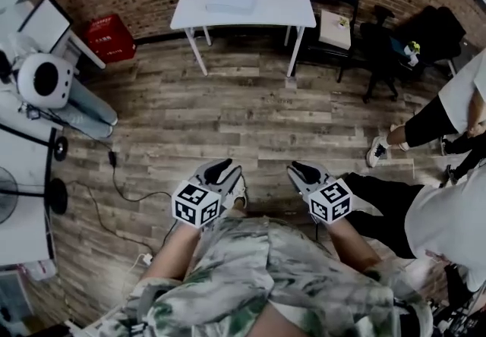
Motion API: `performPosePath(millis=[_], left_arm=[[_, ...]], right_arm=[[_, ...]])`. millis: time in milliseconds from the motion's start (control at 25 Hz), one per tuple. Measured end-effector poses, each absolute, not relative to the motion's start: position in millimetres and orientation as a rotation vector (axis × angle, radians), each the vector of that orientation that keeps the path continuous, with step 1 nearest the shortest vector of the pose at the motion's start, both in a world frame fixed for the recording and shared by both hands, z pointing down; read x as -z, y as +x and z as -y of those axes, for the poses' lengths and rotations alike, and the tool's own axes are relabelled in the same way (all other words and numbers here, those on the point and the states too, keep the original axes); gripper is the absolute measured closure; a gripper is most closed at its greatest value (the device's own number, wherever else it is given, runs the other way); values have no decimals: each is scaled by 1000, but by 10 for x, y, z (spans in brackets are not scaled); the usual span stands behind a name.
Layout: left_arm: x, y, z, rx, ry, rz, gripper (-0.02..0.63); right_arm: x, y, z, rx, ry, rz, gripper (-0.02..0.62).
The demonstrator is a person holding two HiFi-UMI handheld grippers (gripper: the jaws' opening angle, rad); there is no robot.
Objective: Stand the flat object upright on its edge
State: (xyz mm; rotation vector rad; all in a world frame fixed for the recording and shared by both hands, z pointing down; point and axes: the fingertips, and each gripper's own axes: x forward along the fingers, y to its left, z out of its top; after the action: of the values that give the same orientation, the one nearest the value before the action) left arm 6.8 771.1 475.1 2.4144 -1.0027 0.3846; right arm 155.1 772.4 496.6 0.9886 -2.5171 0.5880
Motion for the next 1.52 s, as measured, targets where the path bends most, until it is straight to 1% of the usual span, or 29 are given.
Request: performPosePath(millis=[280, 560, 960, 1320, 1520], left_arm=[[-4583, -423, -6497, -408, 2472, 925, 483], [-4763, -915, -5704, -422, 2467, 920, 483], [-4835, -1010, -4709, -384, 2446, 974, 483], [-4786, -1007, -3294, -424, 2388, 1079, 482], [-4793, -829, -2452, -429, 2339, 1122, 482]], right_arm=[[-4856, 966, -6584, -595, 1021, 2457, 502], [-4834, 482, -5766, -597, 1059, 2465, 502], [-4915, 464, -4669, -657, 1059, 2487, 502], [-4903, 438, -3035, -656, 919, 2540, 502], [-4920, 590, -2126, -668, 867, 2562, 502]])
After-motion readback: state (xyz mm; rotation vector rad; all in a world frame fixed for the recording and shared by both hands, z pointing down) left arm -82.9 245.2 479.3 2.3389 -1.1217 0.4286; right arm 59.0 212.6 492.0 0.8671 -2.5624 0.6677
